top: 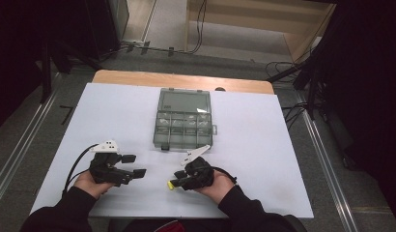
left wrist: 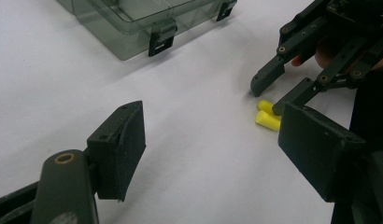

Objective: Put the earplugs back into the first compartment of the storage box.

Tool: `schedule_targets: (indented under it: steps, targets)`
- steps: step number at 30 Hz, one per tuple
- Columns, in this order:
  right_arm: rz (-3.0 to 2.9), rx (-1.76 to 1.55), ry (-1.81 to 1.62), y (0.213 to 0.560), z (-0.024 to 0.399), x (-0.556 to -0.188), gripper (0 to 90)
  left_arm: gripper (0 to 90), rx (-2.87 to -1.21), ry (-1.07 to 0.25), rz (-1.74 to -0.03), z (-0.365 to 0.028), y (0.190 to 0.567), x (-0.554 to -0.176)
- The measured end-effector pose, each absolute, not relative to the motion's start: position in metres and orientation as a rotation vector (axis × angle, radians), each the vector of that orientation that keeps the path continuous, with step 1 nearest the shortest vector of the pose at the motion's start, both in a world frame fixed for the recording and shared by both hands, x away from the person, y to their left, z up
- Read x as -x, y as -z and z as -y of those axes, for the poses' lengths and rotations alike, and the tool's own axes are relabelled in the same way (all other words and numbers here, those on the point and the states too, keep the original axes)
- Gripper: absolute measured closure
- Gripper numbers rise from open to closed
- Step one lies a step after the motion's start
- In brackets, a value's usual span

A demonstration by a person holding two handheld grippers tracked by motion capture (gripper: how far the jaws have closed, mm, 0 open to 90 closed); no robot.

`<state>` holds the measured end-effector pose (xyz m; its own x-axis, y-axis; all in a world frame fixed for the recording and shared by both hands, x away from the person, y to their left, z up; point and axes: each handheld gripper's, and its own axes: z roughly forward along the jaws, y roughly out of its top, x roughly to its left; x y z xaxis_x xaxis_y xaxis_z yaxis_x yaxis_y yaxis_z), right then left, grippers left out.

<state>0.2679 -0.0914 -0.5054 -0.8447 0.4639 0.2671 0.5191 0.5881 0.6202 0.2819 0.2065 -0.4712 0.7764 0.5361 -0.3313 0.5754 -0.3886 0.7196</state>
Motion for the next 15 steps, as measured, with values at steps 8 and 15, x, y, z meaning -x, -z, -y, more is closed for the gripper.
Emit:
schedule_targets:
  steps: [8,15]
  targets:
    - [2.68,0.873,1.066,0.5053,0.0913,-0.2696,74.5,23.5,-2.065,0.055,-0.829,-0.2067,0.4714,-0.2821]
    - [2.652,0.884,1.056,0.503,0.0916,-0.2703,78.9,23.6,-2.065,0.057,-0.83,-0.2065,0.4712,-0.282]
